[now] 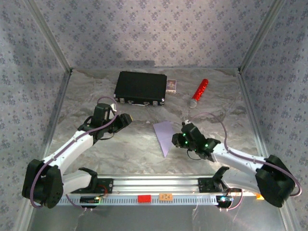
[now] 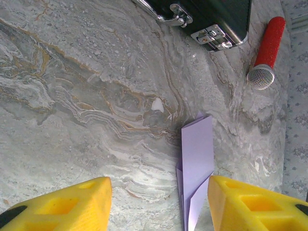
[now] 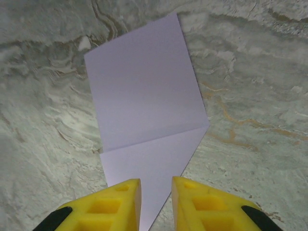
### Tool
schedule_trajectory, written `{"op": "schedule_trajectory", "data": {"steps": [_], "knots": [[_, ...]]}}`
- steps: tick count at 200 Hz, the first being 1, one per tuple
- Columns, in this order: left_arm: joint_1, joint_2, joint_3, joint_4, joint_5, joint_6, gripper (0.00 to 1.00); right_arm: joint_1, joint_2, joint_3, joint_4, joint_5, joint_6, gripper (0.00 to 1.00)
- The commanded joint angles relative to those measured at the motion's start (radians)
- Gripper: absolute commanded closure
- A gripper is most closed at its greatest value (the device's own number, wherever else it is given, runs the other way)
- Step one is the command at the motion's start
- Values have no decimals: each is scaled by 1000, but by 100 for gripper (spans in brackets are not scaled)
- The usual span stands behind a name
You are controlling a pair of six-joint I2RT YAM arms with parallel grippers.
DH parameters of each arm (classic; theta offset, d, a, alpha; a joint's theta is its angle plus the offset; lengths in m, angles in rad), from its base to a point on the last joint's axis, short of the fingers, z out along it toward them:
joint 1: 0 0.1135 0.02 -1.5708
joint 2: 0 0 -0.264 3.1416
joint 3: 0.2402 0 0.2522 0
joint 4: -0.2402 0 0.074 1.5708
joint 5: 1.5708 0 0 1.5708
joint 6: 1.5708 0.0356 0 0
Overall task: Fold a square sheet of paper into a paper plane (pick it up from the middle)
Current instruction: Turn over the paper at the center of the table.
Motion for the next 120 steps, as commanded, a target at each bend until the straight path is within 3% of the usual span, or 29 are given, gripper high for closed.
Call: {"op": "schedule_trajectory", "data": {"steps": [1,55,120], "knots": [[8,1,22,-34,1,3,46,-22,-60,-64,112,-37,57,75],[8,-5,24,-60,-29,-16,46,-49,-128,-166,219,-101,91,76],[8,-35,47,-94,1,2,45,-40,-23,-98,265,-155,83,79]]}}
